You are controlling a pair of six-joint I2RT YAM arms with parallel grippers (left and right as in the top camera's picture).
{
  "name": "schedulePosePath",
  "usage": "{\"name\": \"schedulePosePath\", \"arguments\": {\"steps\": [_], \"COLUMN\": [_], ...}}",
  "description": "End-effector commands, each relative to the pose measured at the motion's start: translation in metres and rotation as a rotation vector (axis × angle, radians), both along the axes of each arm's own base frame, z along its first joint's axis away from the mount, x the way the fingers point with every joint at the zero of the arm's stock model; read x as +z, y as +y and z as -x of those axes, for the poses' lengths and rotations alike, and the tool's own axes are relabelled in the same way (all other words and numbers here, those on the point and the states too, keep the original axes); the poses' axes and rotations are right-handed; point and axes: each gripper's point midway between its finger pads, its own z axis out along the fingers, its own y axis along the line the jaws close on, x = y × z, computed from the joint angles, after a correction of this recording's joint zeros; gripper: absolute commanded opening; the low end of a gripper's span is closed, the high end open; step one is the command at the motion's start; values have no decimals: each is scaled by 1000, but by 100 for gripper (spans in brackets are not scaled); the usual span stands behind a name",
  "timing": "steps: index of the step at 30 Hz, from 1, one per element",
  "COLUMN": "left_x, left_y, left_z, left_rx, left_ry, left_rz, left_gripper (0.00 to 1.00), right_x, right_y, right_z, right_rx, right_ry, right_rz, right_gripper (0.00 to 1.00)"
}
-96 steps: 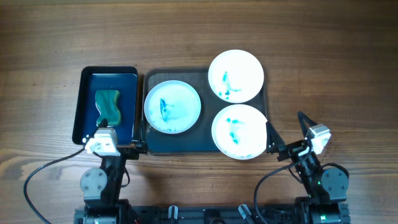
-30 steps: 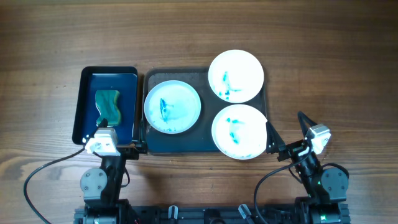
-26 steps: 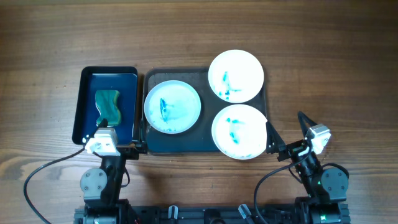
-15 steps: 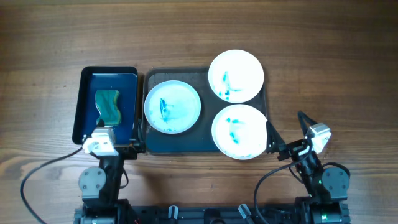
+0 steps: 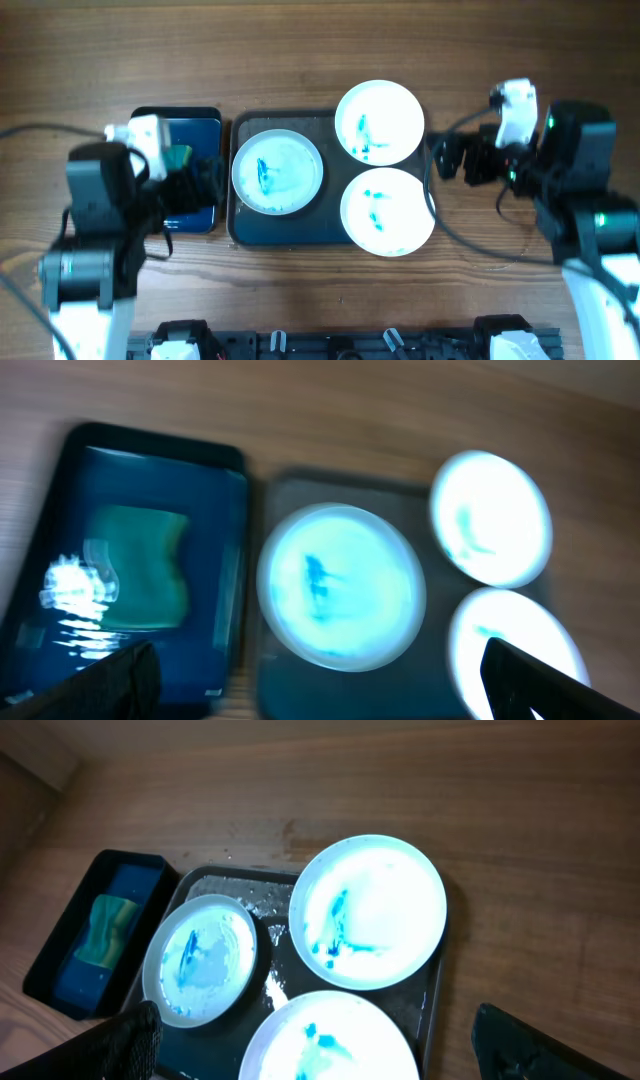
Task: Clean dirty plates on tray and stack at the side
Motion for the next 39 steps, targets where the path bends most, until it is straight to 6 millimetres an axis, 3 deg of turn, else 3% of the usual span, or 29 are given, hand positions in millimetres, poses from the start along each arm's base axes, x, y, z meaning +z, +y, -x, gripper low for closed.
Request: {"name": "schedulePosePath", "arguments": {"steps": [1, 5, 9, 12, 15, 21, 24, 28, 32, 37, 39], "left_x": [-10, -47, -83, -90, -95, -116, -121, -137, -166, -205, -218], "left_y": [-39, -29, 35, 57, 65, 70, 79, 81, 87, 122, 122], "left_z": [-10, -32, -37, -36, -36, -45, -53, -63, -65, -71, -79], "left_rx": [-160, -104, 356, 468, 495, 504, 529, 489, 452, 519, 447], "left_ry": [97, 217, 354, 369, 380, 429, 416, 441, 521, 590, 592], "left_rz": [182, 155, 17, -68, -113, -153, -194, -242, -289, -282, -291], "left_gripper": [100, 100, 100, 100, 100, 97, 93, 87, 83, 66, 63], "right_x": [-11, -40, -84, -127, -173, -247, -263, -274, -275, -275, -275], "right_y": [14, 42, 102, 151, 169, 192, 200, 205, 207, 207, 207], "right_z": [-14, -22, -25, -22, -25, -34, -40, -46, -44, -43, -43], "right_rx": [28, 121, 117, 114, 54, 23, 12, 2, 10, 14, 14], "right_ry": [82, 190, 324, 414, 476, 556, 557, 550, 548, 543, 543], "right_rz": [-87, -129, -84, -50, 24, 45, 28, 9, 15, 29, 28], "right_gripper": [100, 89, 82, 74, 64, 43, 31, 4, 4, 4, 4]}}
